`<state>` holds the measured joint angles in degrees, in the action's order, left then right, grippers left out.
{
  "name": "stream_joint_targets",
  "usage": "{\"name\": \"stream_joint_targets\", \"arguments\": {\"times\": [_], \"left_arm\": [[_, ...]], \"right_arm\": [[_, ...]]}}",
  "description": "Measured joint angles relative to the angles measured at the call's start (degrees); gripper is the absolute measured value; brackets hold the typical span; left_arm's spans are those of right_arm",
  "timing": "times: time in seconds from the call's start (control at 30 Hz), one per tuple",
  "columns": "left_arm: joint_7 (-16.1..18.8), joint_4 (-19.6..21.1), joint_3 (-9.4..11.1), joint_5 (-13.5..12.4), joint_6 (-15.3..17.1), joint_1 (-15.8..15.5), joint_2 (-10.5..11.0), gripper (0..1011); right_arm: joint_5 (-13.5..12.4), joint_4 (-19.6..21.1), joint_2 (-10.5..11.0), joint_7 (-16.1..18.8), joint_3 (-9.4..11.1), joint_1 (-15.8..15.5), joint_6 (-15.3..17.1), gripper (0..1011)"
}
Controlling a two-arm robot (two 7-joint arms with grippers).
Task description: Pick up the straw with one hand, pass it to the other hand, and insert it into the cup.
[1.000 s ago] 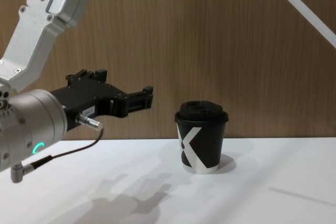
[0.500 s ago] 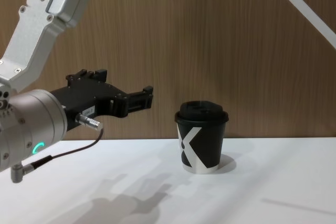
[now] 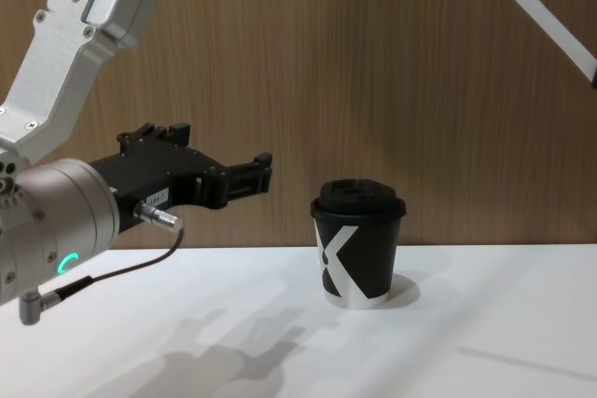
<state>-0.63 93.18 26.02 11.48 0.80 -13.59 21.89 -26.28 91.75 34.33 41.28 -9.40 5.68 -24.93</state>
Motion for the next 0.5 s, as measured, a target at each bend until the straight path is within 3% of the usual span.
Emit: {"name": "stream_joint_targets", "arguments": {"times": [0.23, 0.5], "left_arm": [[-0.2, 0.0, 0.0, 0.0, 0.0, 0.0, 0.0, 1000], [-3.3, 0.0, -0.2, 1.8, -0.6, -0.5, 0.2, 1000]], "right_arm": [[-0.3, 0.3, 0.1, -0.1, -0.2, 0.1, 0.6, 1], [-0.5, 0.4, 0.1, -0.2, -0.3, 0.2, 1.0, 1]]}}
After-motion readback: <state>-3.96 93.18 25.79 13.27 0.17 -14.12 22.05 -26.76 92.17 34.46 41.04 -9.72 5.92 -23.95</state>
